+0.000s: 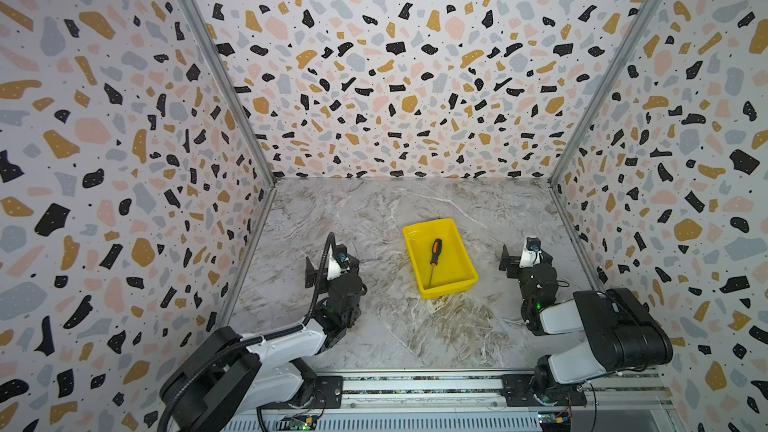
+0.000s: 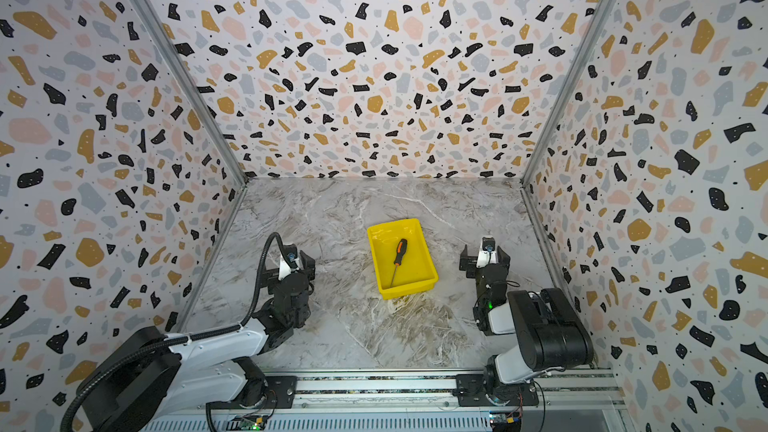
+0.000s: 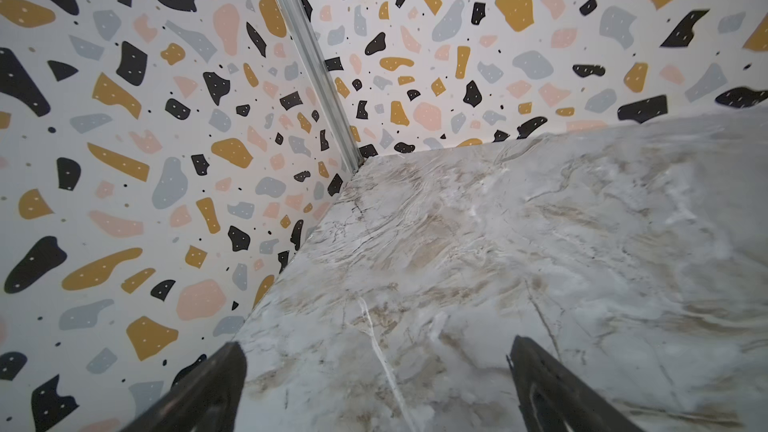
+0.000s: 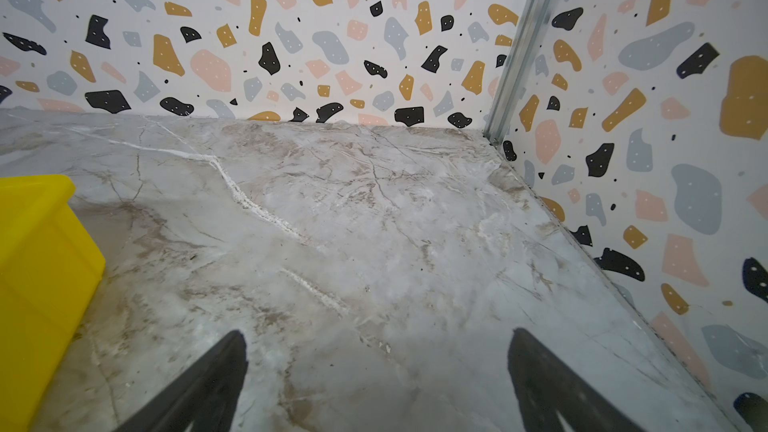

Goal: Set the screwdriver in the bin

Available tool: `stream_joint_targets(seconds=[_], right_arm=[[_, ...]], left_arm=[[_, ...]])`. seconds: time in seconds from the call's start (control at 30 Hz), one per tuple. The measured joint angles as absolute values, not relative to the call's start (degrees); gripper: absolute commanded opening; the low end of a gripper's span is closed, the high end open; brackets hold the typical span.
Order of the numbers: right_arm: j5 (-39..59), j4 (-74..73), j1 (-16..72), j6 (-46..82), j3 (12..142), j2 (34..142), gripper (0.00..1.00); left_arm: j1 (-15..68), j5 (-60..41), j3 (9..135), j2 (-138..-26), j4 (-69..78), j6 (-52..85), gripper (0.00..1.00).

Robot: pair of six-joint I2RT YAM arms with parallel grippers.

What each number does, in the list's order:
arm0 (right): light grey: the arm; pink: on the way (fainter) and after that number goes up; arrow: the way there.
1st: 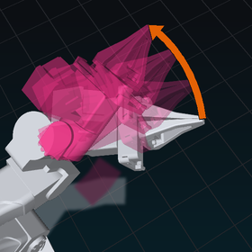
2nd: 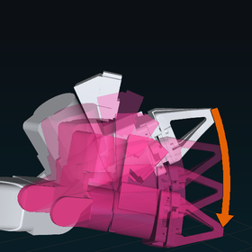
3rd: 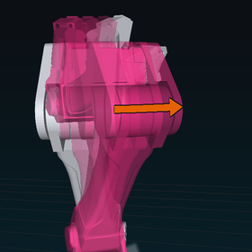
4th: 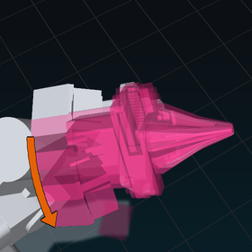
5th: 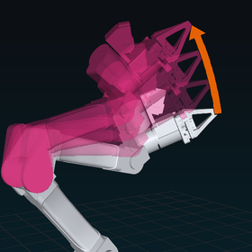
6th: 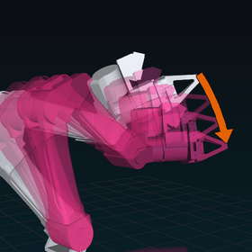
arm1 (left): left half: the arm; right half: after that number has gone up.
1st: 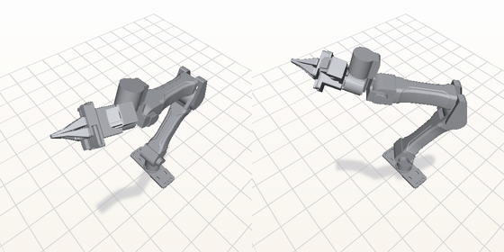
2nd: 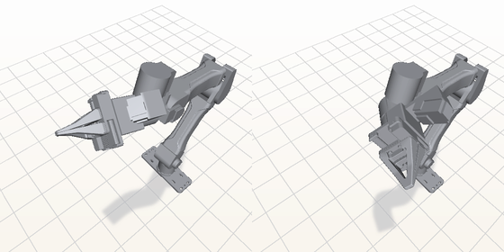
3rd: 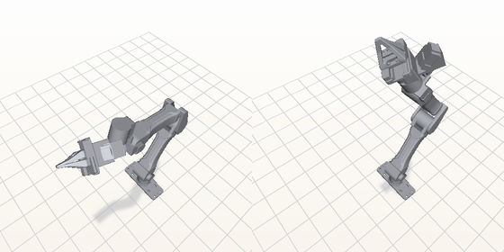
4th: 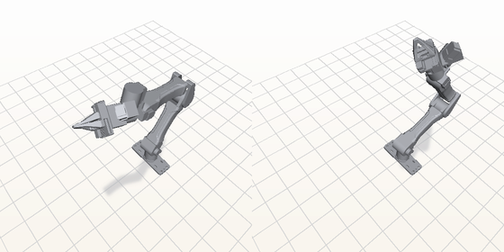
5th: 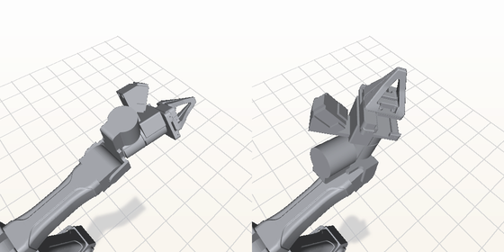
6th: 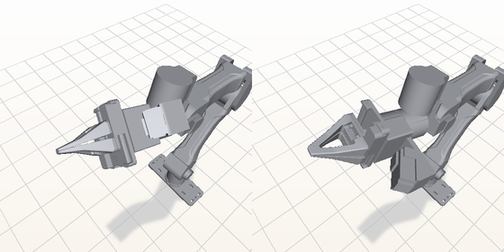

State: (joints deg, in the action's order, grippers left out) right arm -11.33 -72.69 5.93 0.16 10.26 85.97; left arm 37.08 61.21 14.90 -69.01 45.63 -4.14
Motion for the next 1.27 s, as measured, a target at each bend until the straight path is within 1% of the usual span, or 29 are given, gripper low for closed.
stream_joint_targets(seconds=[0.1, 0.23, 0.37, 0.43, 0.6, 0.67, 0.77, 0.97, 1.27], right_arm=[[-11.11, -72.71, 5.89, 0.16, 10.26, 85.97, 0.99], [-11.05, -72.69, 5.85, 0.19, 10.26, 85.97, 0.99], [-10.92, -72.69, 5.85, 0.19, 10.26, 85.97, 0.99], [-10.92, -72.69, 5.82, 0.19, 10.26, 85.97, 0.99], [-10.90, -72.69, 5.82, 0.19, 10.26, 85.97, 0.99], [-10.90, -72.69, 5.82, 0.19, 10.26, 85.97, 0.99], [-10.90, -72.69, 5.82, 0.19, 10.26, 85.97, 0.99], [-10.92, -72.69, 5.85, 0.19, 10.26, 85.97, 0.99], [-10.90, -72.64, 5.85, 0.19, 10.26, 85.97, 0.99]], left_arm=[[32.64, 57.43, 14.66, -70.87, 50.81, -6.96, 1.00], [27.09, 53.08, 14.04, -70.74, 52.47, -6.13, 1.00], [23.94, 51.13, 5.63, -72.40, 63.72, -3.90, 1.00], [23.24, 50.09, 2.37, -73.56, 65.12, -3.27, 1.00], [17.56, 42.70, 4.34, -73.67, 64.93, -0.40, 1.00], [15.57, 39.81, 4.75, -75.20, 67.22, 0.60, 1.00], [14.50, 37.65, 4.62, -77.89, 69.06, 1.43, 1.00], [14.28, 35.05, 4.62, -76.77, 68.45, 2.59, 1.00], [14.26, 34.39, 4.62, -76.60, 68.60, 2.66, 1.00]])
